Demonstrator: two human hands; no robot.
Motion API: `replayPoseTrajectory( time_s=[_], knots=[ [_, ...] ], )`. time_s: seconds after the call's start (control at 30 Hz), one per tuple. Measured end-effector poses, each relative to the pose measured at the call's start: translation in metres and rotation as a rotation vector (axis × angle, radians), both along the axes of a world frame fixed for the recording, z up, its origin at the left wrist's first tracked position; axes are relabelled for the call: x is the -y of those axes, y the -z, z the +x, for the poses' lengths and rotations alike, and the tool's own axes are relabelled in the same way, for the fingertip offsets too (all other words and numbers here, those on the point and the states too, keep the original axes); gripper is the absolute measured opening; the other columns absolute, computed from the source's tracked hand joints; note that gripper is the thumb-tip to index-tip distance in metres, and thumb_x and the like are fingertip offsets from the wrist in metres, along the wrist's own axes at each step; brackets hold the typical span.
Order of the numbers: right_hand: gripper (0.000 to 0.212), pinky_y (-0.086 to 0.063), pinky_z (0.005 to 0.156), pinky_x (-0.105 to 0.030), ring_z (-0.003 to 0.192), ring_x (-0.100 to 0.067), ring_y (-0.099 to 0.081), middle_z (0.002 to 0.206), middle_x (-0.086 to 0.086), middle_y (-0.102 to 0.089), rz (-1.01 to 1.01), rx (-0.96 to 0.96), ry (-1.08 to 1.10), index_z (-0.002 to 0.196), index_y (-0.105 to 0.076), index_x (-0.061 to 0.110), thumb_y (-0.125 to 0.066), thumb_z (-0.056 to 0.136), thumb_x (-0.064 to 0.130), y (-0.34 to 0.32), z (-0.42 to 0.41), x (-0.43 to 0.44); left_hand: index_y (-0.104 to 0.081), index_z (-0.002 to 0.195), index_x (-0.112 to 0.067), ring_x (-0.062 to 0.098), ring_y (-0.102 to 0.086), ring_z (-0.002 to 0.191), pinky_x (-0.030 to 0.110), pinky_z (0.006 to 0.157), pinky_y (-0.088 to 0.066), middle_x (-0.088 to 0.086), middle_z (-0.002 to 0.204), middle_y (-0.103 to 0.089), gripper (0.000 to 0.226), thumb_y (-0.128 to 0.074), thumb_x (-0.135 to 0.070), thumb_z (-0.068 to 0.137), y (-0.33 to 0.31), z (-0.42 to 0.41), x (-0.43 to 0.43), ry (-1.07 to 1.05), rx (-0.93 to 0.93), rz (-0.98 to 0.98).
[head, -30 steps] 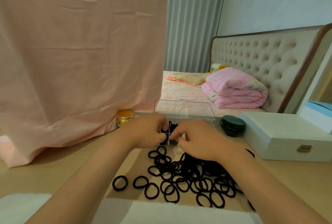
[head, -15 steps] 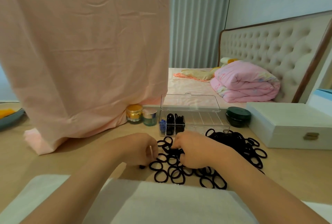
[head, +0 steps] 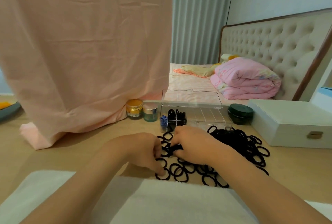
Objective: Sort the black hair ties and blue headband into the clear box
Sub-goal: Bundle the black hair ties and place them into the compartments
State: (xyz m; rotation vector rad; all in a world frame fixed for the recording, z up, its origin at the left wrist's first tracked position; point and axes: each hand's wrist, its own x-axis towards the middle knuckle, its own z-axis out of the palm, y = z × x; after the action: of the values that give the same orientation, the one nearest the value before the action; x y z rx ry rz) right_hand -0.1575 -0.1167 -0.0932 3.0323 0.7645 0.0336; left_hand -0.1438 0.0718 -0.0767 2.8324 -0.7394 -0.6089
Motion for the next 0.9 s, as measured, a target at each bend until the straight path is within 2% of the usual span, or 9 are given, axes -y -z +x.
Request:
replayPoseTrajectory(
  time_s=[0.07, 0.13, 0.2, 0.27, 0.43, 0.53, 0.7, 0.8, 0.9],
  knots=[
    [0.031, -0.047, 0.094, -0.037, 0.111, -0.019, -0.052, 0.120, -0.001, -0.056, 0.008, 0.005, -0.004, 0.124, -0.069, 0.021, -0.058, 0.099, 0.035, 0.001, 0.001, 0.000, -0.068, 0.102, -0.031, 0.009, -0.057, 0.086, 0.023, 0.071, -0.045, -0.014, 0.092, -0.060, 0.026, -0.076, -0.044, 0.081, 0.000, 0.001, 0.000, 0.020, 0.047, -0.012],
    [0.025, -0.050, 0.091, -0.036, 0.102, -0.017, -0.057, 0.110, 0.001, -0.063, 0.092, 0.001, 0.021, 0.115, -0.073, 0.021, -0.058, 0.099, 0.033, -0.001, 0.002, 0.004, -0.072, 0.100, -0.032, 0.008, -0.060, 0.089, 0.021, 0.074, -0.047, -0.016, 0.093, -0.063, 0.015, -0.073, -0.034, 0.086, 0.000, 0.004, -0.001, 0.028, 0.073, -0.042],
    [0.018, -0.053, 0.077, -0.033, 0.083, -0.014, -0.063, 0.091, 0.003, -0.068, 0.270, -0.041, 0.086, 0.101, -0.074, 0.022, -0.059, 0.098, 0.031, -0.008, 0.001, 0.011, -0.074, 0.099, -0.031, 0.008, -0.061, 0.091, 0.023, 0.077, -0.050, -0.016, 0.095, -0.066, 0.012, -0.071, -0.031, 0.087, 0.000, 0.004, -0.002, 0.036, 0.087, -0.062],
    [0.015, -0.050, 0.065, -0.030, 0.068, -0.012, -0.062, 0.080, -0.001, -0.070, 0.428, -0.093, 0.146, 0.094, -0.074, 0.024, -0.061, 0.097, 0.029, -0.017, 0.000, 0.017, -0.072, 0.097, -0.031, 0.008, -0.061, 0.089, 0.022, 0.075, -0.049, -0.015, 0.095, -0.066, 0.009, -0.068, -0.030, 0.089, 0.001, 0.005, -0.004, 0.044, 0.115, -0.081],
    [0.012, -0.055, 0.071, -0.028, 0.067, -0.006, -0.068, 0.080, 0.000, -0.073, 0.648, -0.190, 0.220, 0.094, -0.071, 0.022, -0.060, 0.097, 0.021, -0.024, -0.003, 0.018, -0.067, 0.097, -0.030, -0.001, -0.059, 0.076, 0.015, 0.065, -0.040, -0.014, 0.088, -0.066, 0.008, -0.060, -0.027, 0.095, 0.001, 0.018, -0.018, -0.027, 0.121, -0.347],
    [0.011, -0.054, 0.066, -0.028, 0.066, -0.008, -0.065, 0.079, 0.002, -0.070, 0.564, -0.212, 0.256, 0.096, -0.072, 0.020, -0.061, 0.094, 0.019, -0.019, 0.003, 0.007, -0.065, 0.100, -0.029, 0.002, -0.058, 0.079, 0.015, 0.067, -0.041, -0.013, 0.089, -0.065, 0.009, -0.058, -0.025, 0.096, 0.007, 0.027, -0.027, -0.079, 0.142, -0.426],
    [0.025, -0.048, 0.070, -0.026, 0.088, -0.016, -0.062, 0.102, 0.001, -0.069, 0.271, 0.056, 0.242, 0.110, -0.074, 0.020, -0.060, 0.090, 0.012, -0.012, 0.019, -0.015, -0.066, 0.098, -0.031, 0.005, -0.061, 0.084, 0.017, 0.074, -0.048, -0.009, 0.095, -0.067, 0.015, -0.067, -0.018, 0.090, 0.023, 0.037, -0.035, -0.116, 0.173, -0.543],
    [0.031, -0.048, 0.074, -0.031, 0.097, -0.023, -0.061, 0.110, -0.003, -0.064, 0.070, 0.224, 0.219, 0.120, -0.067, 0.018, -0.055, 0.093, 0.009, -0.007, 0.027, -0.023, -0.067, 0.094, -0.032, 0.006, -0.062, 0.081, 0.020, 0.073, -0.051, -0.011, 0.091, -0.067, 0.016, -0.068, -0.016, 0.089, 0.025, 0.040, -0.033, -0.191, 0.304, -0.720],
    [0.028, -0.046, 0.069, -0.032, 0.094, -0.025, -0.060, 0.108, -0.004, -0.059, -0.066, 0.265, 0.181, 0.120, -0.064, 0.015, -0.056, 0.094, 0.008, 0.000, 0.032, -0.028, -0.067, 0.093, -0.030, -0.002, -0.056, 0.076, 0.011, 0.064, -0.040, -0.016, 0.088, -0.064, 0.015, -0.068, -0.016, 0.088, 0.026, 0.039, -0.025, -0.212, 0.489, -0.715]
  ],
)
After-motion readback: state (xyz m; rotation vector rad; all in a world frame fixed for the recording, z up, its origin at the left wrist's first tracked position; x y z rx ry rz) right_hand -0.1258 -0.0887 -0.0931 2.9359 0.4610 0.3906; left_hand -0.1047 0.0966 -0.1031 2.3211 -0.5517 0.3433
